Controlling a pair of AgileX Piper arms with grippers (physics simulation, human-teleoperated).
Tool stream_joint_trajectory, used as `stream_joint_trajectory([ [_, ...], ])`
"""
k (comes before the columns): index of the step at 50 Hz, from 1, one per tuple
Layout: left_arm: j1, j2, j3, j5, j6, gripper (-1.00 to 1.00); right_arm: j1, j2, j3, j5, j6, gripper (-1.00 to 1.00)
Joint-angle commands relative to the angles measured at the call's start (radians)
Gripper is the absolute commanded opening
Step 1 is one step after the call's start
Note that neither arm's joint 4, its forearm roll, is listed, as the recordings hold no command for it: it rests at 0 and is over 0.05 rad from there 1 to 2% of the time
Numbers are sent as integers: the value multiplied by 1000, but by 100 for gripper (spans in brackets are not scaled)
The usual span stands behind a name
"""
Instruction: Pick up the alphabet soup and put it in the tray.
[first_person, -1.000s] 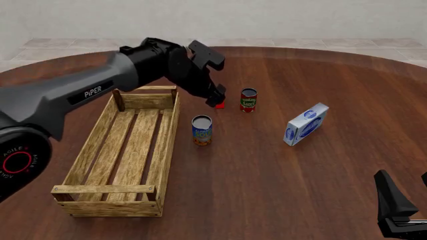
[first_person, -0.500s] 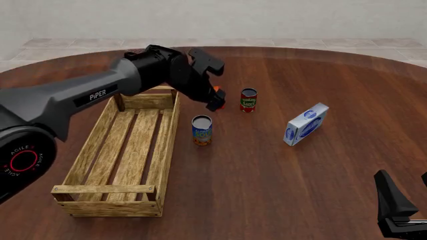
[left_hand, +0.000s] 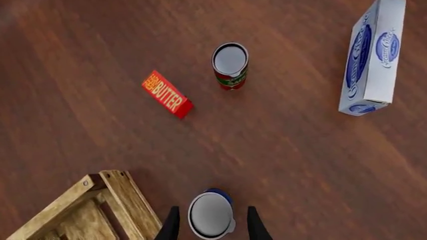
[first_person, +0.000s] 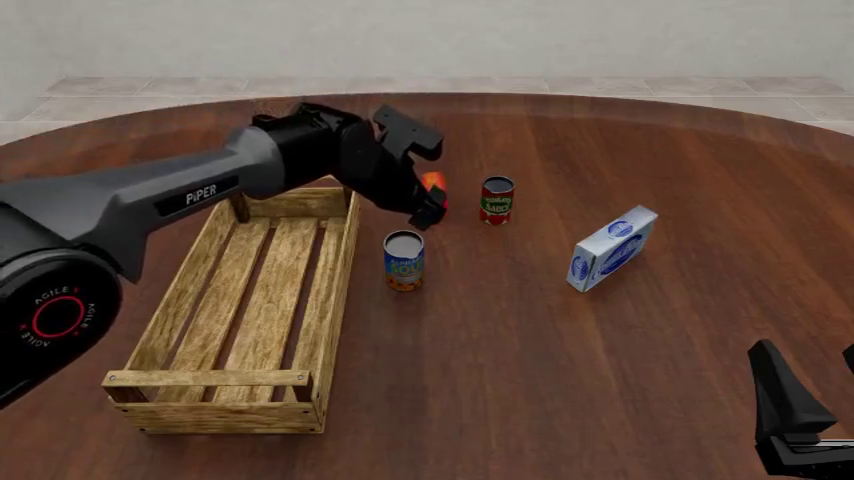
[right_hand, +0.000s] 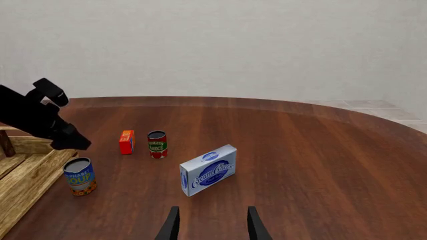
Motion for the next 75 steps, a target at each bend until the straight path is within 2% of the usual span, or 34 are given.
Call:
stream_joint_trajectory([
  [1,8,6,8,-12,-11,100,-1,-4,0,2,-1,100],
  [75,14,71,35,-80,-77,100,-1,-4,0,2,-1,100],
])
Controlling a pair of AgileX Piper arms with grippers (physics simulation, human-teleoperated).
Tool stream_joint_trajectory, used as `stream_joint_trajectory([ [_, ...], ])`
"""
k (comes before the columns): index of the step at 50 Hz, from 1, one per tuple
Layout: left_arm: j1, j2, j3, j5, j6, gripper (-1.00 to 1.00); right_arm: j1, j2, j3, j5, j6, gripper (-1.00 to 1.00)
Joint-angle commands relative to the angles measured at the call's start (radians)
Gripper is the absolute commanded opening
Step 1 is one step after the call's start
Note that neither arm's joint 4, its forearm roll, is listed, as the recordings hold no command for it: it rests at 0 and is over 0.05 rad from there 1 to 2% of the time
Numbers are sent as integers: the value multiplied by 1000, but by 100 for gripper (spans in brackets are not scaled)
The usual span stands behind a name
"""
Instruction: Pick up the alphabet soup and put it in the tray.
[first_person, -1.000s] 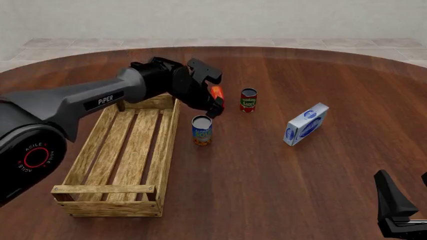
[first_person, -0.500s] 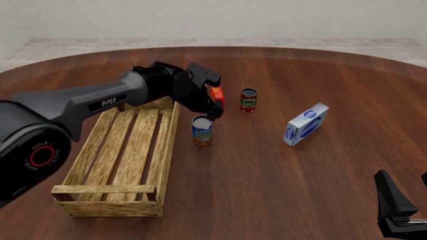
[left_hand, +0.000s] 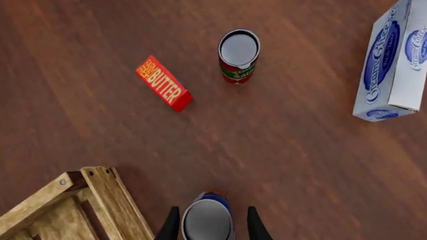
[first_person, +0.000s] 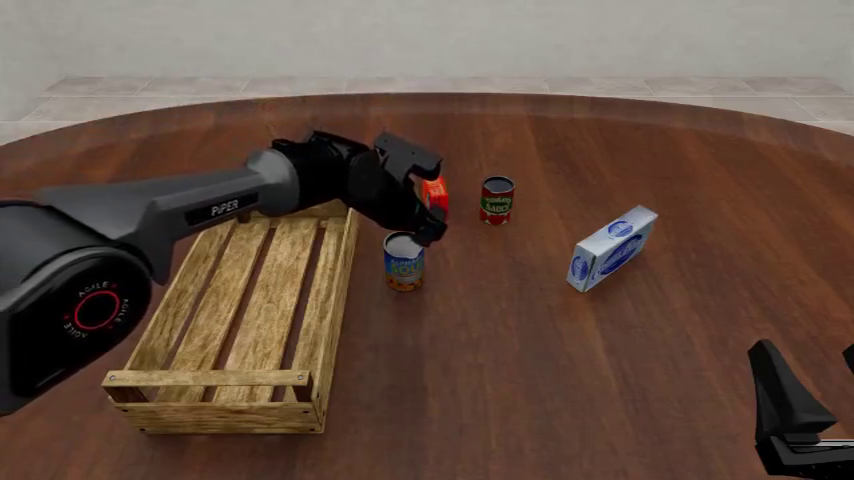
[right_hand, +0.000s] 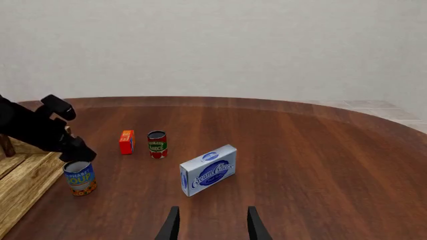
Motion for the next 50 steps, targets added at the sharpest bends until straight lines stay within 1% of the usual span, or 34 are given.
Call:
stream_joint_trajectory([
  [1,9,11,1,-10,-8,100,-1,-4,0,2,-1,100],
  [13,13,24,-2,-22,-22,100,-1,-4,0,2,-1,100],
  [50,20,90,-28,-32,-26,100,-1,-4,0,2,-1,100],
])
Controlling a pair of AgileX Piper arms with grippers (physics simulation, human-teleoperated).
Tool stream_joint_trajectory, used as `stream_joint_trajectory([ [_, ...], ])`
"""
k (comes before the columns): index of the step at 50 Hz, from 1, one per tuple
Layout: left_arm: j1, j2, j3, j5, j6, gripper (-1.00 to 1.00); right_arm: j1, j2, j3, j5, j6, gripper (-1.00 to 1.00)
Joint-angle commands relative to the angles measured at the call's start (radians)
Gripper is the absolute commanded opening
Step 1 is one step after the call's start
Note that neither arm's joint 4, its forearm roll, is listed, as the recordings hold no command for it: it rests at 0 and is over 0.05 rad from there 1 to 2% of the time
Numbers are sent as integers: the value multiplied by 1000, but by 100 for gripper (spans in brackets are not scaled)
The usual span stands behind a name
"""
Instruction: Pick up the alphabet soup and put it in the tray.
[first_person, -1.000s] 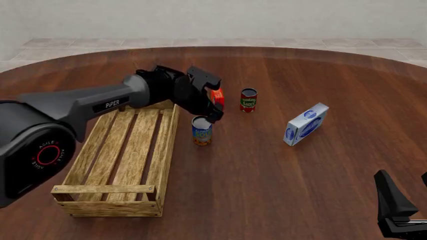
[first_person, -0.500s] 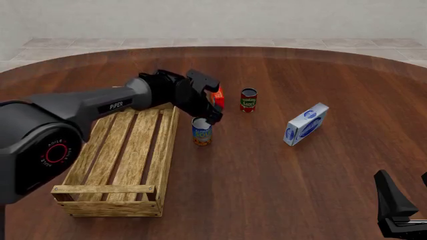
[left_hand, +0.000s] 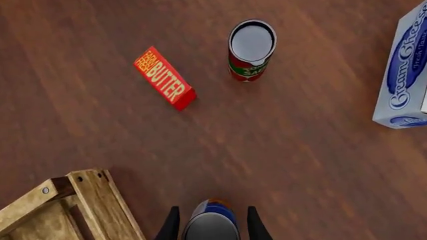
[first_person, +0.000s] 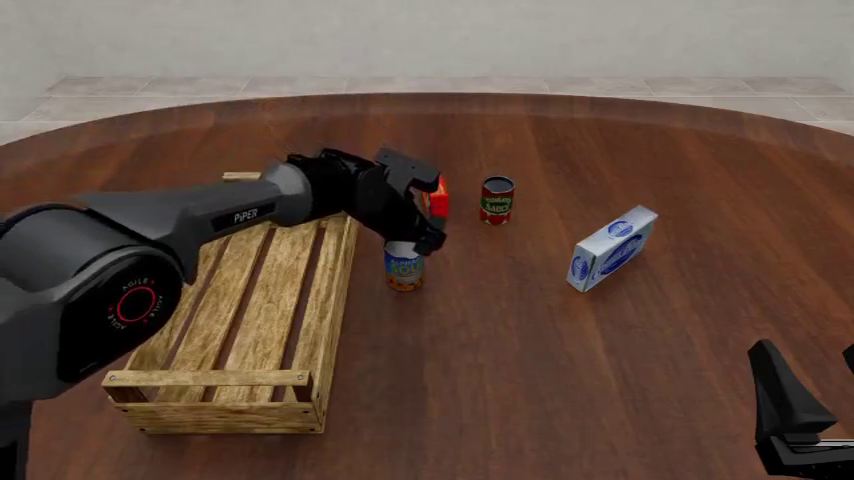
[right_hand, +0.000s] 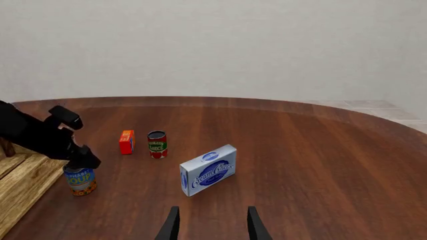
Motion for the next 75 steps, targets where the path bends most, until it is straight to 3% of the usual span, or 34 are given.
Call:
stream_joint_trajectory([
  [1,7,14,-3,-3,1,100,-1,-4,0,2,-1,100],
  [6,16,26,-9,1,8,100,-1,-4,0,2,-2,100],
  [7,15,28,-8,0,9,-100,-1,-4,0,2,-1,100],
  [31,27,-10,-11,18,38,-100,-1,-4,0,2,-1,100],
  [75,20,-305,109,90,69,-100,-1,-4,0,2,-1,100],
])
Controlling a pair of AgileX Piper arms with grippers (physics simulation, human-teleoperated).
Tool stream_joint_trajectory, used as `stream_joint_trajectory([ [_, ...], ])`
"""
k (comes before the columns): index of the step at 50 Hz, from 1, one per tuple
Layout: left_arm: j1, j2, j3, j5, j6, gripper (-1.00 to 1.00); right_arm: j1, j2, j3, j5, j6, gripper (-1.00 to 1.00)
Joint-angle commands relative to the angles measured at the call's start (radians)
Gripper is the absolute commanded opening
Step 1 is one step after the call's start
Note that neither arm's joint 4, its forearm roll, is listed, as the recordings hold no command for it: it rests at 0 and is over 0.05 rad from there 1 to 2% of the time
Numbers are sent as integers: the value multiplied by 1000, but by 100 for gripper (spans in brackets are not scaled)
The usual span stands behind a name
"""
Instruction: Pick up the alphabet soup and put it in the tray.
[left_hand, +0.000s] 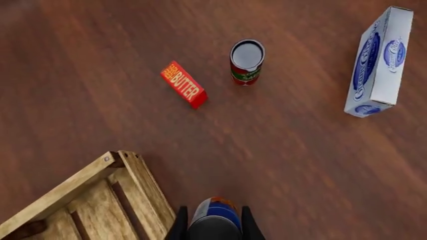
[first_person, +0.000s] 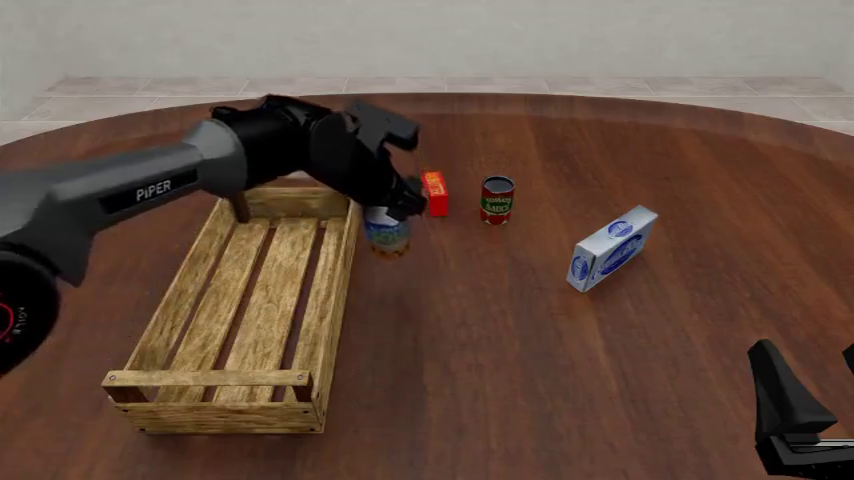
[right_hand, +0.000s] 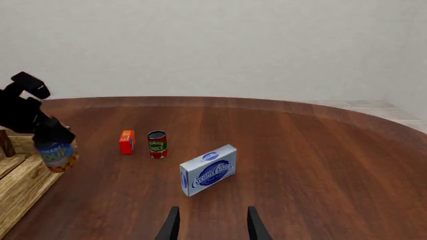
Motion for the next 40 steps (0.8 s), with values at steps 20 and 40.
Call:
stream_joint_trajectory([
  [20,4,-227,107,38,19,-100,-1,-4,0,2,-1,100],
  [40,8,-376,207,59,16,-100,-1,-4,0,2,-1,100],
])
